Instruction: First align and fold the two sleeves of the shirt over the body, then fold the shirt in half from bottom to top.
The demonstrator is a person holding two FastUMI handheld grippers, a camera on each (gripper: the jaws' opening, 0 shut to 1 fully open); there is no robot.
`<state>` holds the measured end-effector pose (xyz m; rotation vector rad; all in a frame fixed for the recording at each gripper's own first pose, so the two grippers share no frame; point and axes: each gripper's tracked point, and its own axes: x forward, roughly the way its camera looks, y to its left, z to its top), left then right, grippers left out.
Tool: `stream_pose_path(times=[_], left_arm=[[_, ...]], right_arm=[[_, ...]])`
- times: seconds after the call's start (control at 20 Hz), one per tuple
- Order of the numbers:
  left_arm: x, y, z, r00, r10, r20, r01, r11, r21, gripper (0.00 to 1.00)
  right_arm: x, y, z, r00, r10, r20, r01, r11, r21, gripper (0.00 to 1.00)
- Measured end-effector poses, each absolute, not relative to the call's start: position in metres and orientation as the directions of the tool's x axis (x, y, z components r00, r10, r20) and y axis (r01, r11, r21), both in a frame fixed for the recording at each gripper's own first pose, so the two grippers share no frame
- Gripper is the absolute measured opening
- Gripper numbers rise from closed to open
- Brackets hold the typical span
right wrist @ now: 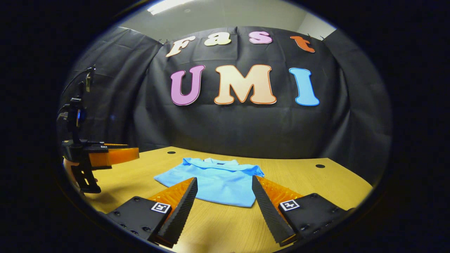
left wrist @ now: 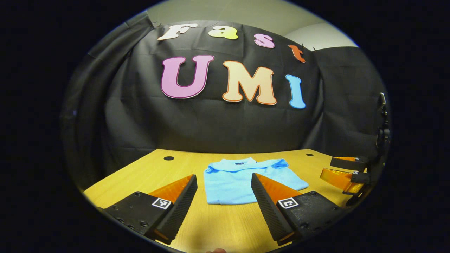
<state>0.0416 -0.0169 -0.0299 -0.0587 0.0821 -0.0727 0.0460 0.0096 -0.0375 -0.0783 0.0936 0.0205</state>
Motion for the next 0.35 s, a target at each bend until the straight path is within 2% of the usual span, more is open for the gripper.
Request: stream_pose_path(times=[0.2, 0.35], left_arm=[[0.024, -0.028, -0.041, 0.991, -0.109, -0.076, 0.103, 0.992, -0.067, 0.94], [0.022, -0.035, -0.045, 0.987, -0.13, -0.091, 0.126, 0.991, -0.05, 0.94]], right_arm=[[0.025, 0.011, -0.042, 0.997, -0.002, -0.078, -0.006, 0.995, -0.102, 0.96], [0.021, 0.02, -0.049, 0.996, 0.025, -0.088, -0.033, 0.995, -0.093, 0.97]])
